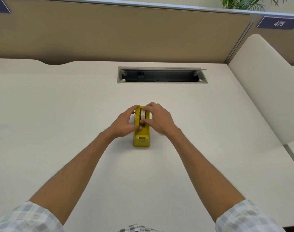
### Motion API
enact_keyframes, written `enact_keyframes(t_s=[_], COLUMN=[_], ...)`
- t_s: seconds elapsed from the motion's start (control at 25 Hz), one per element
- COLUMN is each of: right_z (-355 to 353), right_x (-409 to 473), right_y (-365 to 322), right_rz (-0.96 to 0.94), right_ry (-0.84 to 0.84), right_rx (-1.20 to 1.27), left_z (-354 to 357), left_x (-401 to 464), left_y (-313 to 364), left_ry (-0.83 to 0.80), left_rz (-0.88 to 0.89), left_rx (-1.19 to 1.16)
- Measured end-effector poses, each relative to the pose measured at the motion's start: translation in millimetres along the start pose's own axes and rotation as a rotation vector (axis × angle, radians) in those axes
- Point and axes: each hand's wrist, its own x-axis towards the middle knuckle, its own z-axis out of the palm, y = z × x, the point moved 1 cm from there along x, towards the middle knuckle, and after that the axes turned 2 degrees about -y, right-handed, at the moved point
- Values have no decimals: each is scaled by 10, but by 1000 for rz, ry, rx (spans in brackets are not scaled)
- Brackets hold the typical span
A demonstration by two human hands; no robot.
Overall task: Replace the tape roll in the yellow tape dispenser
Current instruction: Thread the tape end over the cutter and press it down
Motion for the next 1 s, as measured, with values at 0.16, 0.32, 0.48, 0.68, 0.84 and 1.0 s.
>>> enact_keyframes(t_s=[0.16, 0.32, 0.48, 0.68, 0.84, 1.0], right_z=[14, 12, -5, -27, 38, 92], right_x=[12, 21, -3, -114, -166, -196], right_y=[16, 19, -1, -7, -9, -14], right_rz=[-28, -15, -11, -53, -21, 17], right_ry=[-37, -34, -25, 48, 125, 234], right_rx=[-18, -19, -4, 74, 70, 122], left_z=[-5, 15, 18, 46, 55, 66], left_x=[7, 13, 20, 15, 8, -13], left_y=[-24, -43, -64, -70, -37, -8], left_ry=[7, 16, 23, 31, 90, 114], left_rz=[1, 6, 27, 58, 110, 102], left_rx=[-12, -18, 40, 65, 72, 106])
